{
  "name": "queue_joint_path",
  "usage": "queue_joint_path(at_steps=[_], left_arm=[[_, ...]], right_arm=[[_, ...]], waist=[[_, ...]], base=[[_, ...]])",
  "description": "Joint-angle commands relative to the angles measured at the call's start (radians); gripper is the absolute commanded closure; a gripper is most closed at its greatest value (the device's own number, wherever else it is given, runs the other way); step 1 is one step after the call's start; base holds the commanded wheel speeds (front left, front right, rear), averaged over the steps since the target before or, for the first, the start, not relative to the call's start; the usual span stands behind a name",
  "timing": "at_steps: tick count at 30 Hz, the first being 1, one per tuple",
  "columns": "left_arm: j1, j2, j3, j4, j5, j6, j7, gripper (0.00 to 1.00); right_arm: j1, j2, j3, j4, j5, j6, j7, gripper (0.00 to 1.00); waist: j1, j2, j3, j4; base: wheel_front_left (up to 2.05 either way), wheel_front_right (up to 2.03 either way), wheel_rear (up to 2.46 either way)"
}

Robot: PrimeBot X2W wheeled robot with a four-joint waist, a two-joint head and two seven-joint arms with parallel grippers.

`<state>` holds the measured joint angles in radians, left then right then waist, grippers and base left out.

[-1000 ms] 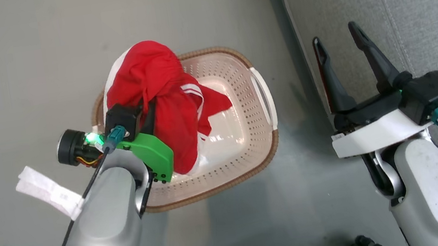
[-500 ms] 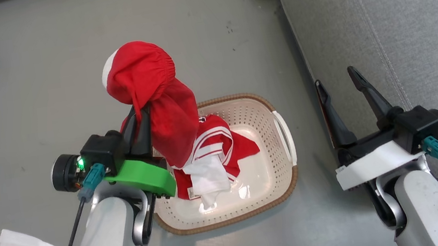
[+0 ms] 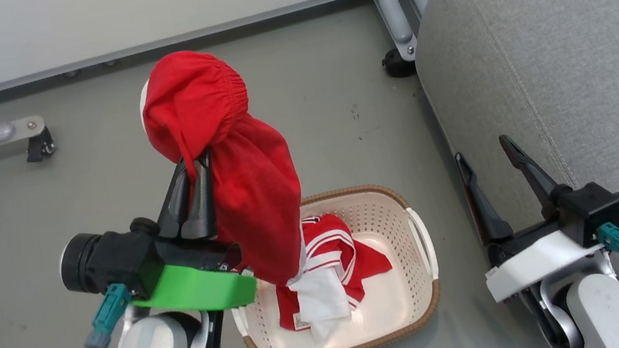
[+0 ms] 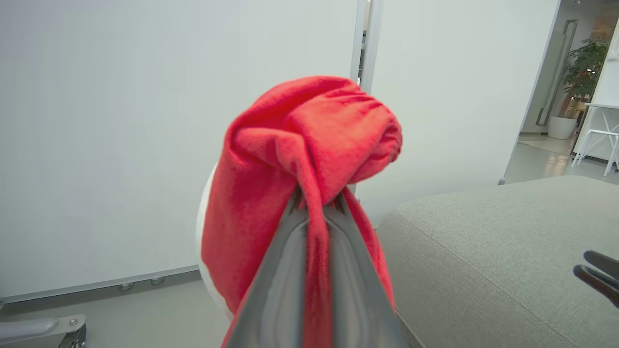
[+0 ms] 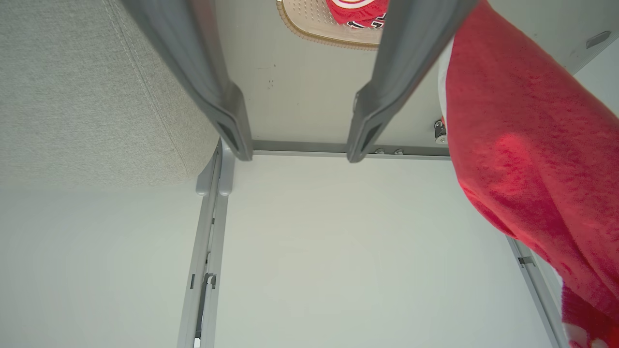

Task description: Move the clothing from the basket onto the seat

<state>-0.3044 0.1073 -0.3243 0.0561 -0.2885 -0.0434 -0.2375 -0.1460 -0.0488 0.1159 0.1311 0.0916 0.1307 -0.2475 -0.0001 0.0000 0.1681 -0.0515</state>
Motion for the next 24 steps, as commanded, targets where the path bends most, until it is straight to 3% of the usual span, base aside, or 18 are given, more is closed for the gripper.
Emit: queue_joint_path(at_steps=[1,12,24], left_arm=[[0.026,0.007,-0.001,-0.024,0.002,0.008,0.004,1.0],[0.132,0.018,-0.037,-0.167,0.002,0.034,0.051,1.0],[0.153,0.024,-0.047,-0.191,-0.013,0.043,0.065,1.0]], right_arm=[[0.018,-0.003,-0.002,-0.005,-0.007,0.0,0.006,0.0],[0.075,-0.003,0.015,-0.033,0.014,0.0,0.036,0.0],[0.091,-0.003,0.022,-0.049,0.023,0.0,0.052,0.0]], waist=[[0.0001,0.0,-0.038,0.018],[0.0001,0.0,-0.095,0.017],[0.0001,0.0,-0.102,0.014]], base=[[0.0,0.0,0.0],[0.0,0.0,0.0],[0.0,0.0,0.0]])
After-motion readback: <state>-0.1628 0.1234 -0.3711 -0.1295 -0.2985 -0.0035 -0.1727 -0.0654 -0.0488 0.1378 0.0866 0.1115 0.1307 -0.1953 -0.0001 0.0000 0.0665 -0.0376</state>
